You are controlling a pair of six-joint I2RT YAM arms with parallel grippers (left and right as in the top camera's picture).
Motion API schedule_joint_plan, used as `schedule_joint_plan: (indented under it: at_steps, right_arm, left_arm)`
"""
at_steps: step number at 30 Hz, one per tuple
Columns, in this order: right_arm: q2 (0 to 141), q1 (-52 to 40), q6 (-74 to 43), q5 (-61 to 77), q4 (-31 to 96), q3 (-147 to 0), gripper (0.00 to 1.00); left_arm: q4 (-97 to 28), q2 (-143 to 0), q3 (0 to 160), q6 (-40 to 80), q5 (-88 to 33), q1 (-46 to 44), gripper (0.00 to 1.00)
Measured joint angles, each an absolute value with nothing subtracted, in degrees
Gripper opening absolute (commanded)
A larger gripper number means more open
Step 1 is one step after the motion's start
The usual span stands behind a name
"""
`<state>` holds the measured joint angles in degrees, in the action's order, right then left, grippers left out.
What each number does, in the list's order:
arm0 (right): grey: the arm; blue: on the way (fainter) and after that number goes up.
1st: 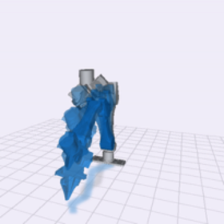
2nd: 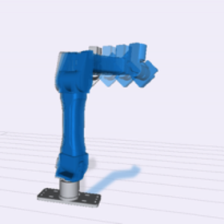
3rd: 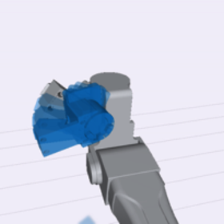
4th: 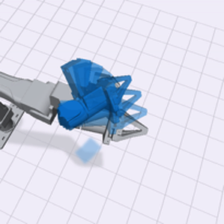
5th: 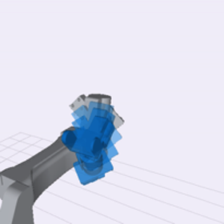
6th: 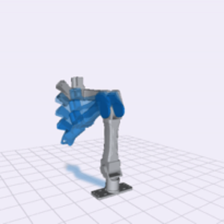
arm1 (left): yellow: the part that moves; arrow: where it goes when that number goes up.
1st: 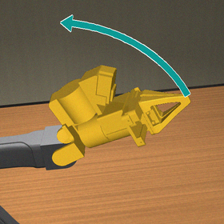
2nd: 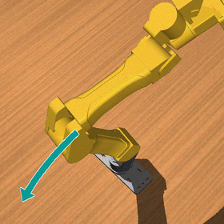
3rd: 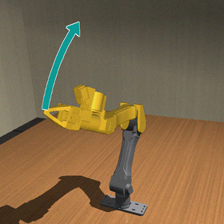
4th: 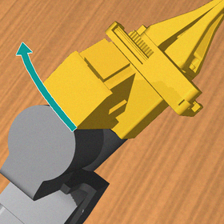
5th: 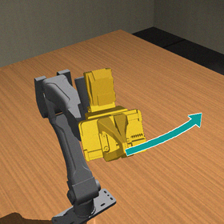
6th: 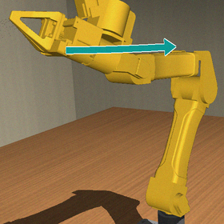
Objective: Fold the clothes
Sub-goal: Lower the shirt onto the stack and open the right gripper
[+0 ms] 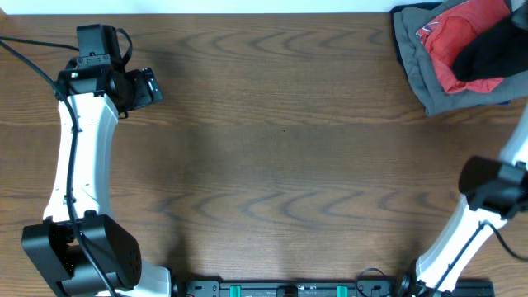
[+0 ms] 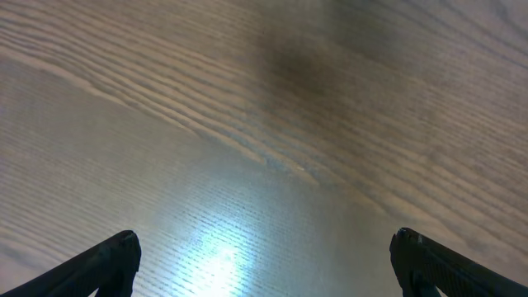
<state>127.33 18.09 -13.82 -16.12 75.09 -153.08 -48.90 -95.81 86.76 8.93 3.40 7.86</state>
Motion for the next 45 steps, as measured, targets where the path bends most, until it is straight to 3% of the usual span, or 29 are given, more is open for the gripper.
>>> schedule_joint_plan:
  at_steps: [7,17,24,45]
  right_arm:
    - [133.0,16.6,-15.5,-16.4,76.2,-152.9,0.01]
    - [123.6,19.1,-15.7,-16.4,86.1,-152.9,0.01]
    - [122.1,21.7,-14.1,-16.2,86.1,-153.0,0.01]
    - [144.3,14.0,-12.8,-10.8,55.4,-153.0,0.02]
  left_arm:
    - [-47.5,-95.8,86.8,8.9,3.4,7.8,0.98]
    - [-47.5,-95.9,86.8,8.9,3.4,7.8,0.98]
    - [-47.1,-95.9,86.8,8.9,3.4,7.8,0.98]
    - [-43.1,-95.9,86.8,8.9,3.4,7.8,0.98]
